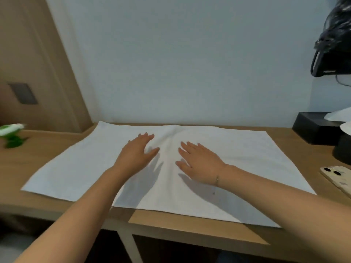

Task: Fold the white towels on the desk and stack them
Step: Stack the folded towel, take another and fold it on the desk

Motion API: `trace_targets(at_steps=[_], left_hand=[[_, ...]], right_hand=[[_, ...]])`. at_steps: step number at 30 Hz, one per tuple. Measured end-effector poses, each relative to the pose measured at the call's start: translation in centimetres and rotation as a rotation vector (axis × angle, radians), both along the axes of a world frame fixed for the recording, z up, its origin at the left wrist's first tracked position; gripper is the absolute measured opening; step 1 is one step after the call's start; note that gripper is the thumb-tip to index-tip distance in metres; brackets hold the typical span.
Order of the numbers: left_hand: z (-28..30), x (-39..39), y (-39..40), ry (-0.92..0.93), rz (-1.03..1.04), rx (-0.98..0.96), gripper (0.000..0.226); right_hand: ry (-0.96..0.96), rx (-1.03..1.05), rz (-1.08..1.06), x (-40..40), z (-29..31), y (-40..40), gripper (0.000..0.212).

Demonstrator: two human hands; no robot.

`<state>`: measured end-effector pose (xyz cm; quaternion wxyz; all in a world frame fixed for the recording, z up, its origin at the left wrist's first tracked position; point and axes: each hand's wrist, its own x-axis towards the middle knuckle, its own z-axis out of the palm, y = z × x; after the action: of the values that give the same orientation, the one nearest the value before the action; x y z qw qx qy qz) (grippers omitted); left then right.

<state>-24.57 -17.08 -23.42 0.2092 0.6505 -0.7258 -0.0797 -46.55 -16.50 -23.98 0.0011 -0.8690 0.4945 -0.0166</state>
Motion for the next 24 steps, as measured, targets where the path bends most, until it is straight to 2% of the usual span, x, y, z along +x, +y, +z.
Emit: trace_targets(at_steps=[3, 5, 11, 15, 20, 22, 24], left_hand=[[-1.0, 4.9, -2.9, -0.151, 0.077, 0.247, 0.061], [-3.1, 8.4, -3.8, -0.235, 0.125, 0.336, 0.060], [-5.5, 19.1, -4.8, -0.337, 0.292, 0.304, 0.059], [-5.4, 23.5, -4.7, -0.561, 0.315, 0.342, 0.053], [-4.0, 21.8, -4.8, -0.574, 0.414, 0.385, 0.054], [-2.6, 20.2, -6.3, -0.570, 0.447, 0.289, 0.056], [-1.0, 17.8, -9.0, -0.530, 0.355, 0.111, 0.056]], right_hand=[[-0.038, 0.073, 0.017, 6.7, -1.5, -3.0, 0.066], [-0.067, 0.141, -0.007, 8.7, -3.6, -3.8, 0.068], [-0.094, 0.090, -0.005, 8.4, -6.1, -5.0, 0.071], [-0.107, 0.089, -0.009, 8.5, -6.0, -4.8, 0.070], [-0.092, 0.187, 0.032, 8.5, -4.8, -4.7, 0.069], [-0.204, 0.366, 0.076, 7.8, -3.1, -6.1, 0.067], [-0.354, 0.441, 0.071, 6.9, -1.4, -8.6, 0.060]])
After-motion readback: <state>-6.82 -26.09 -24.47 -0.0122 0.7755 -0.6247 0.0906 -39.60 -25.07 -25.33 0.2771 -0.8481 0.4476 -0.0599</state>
